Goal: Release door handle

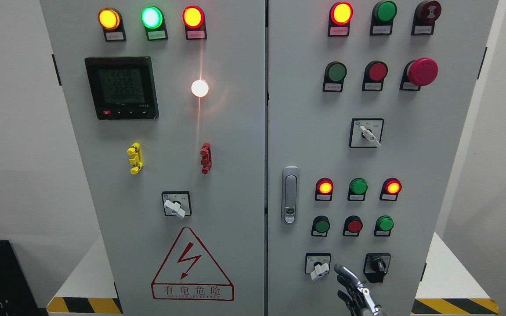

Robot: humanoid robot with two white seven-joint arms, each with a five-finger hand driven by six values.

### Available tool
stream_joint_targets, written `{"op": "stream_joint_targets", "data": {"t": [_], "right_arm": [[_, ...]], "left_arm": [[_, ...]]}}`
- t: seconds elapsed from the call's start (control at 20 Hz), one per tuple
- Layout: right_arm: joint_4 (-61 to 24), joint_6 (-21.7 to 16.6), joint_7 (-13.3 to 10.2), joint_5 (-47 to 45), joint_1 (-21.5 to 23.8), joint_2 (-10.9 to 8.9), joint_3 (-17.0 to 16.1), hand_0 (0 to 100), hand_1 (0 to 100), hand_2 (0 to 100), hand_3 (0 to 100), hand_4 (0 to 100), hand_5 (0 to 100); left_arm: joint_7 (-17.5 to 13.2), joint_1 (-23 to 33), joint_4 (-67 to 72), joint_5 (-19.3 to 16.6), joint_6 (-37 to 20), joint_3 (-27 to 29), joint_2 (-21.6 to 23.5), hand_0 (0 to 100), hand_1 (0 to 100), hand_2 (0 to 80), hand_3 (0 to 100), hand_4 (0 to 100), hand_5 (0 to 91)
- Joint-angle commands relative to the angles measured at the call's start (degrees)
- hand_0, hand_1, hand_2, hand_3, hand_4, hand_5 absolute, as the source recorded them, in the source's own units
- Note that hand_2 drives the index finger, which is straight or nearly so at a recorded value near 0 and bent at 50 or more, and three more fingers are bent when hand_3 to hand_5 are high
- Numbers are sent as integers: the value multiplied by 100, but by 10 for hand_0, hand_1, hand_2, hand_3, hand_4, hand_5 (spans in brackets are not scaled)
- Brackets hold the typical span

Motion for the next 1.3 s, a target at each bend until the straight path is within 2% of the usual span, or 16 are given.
{"op": "stream_joint_targets", "data": {"t": [0.0,0.25,0.35,0.45,0.55,0.6,0.65,0.7,0.8,0.85,1.0,1.05,1.25], "right_arm": [[-3,-17,2,135,-48,117,20,257,0,0,0,39,93],[-3,-8,2,135,-30,117,11,262,0,0,0,46,109],[-3,-8,2,144,-39,126,2,264,0,0,8,88,140],[-3,-17,-15,170,-57,126,2,266,0,0,61,155,192],[-3,-17,-24,232,-66,135,11,263,22,0,189,327,371],[-3,-17,-33,380,-74,169,20,264,35,0,199,330,383],[-3,-9,-33,538,-74,248,20,272,55,0,246,376,426],[6,0,-24,644,-83,284,20,285,74,0,326,458,510],[6,0,-16,899,-101,275,29,316,135,0,545,663,758],[6,0,-16,1065,-109,275,29,341,162,0,617,735,812],[6,0,-33,1776,-136,275,20,406,218,0,784,861,970],[-3,0,-33,2031,-136,284,20,418,232,0,837,900,1000],[6,-35,-24,2762,-145,232,11,464,266,0,930,1000,1000]], "left_arm": [[-5,0,0,0,-2,0,0,120,556,0,0,0,0],[-5,0,0,0,-2,0,0,120,556,0,0,0,0],[-5,0,0,0,-2,0,0,120,556,0,0,0,0],[-5,0,0,0,-2,0,0,120,556,0,0,0,0],[-5,0,0,0,-2,0,0,120,556,0,0,0,0],[-5,0,0,0,-2,0,0,120,556,0,0,0,0],[-5,0,0,0,-2,0,0,120,556,0,0,0,0],[-5,0,0,0,-2,0,0,120,556,0,0,0,0],[-5,0,0,0,-2,0,0,120,556,0,0,0,0],[-5,0,0,0,-2,0,0,120,556,0,0,0,0],[-5,0,0,0,-2,0,0,120,556,0,0,0,0],[-5,0,0,0,-2,0,0,120,556,0,0,0,0],[-5,0,0,0,-2,0,0,120,556,0,0,0,0]]}}
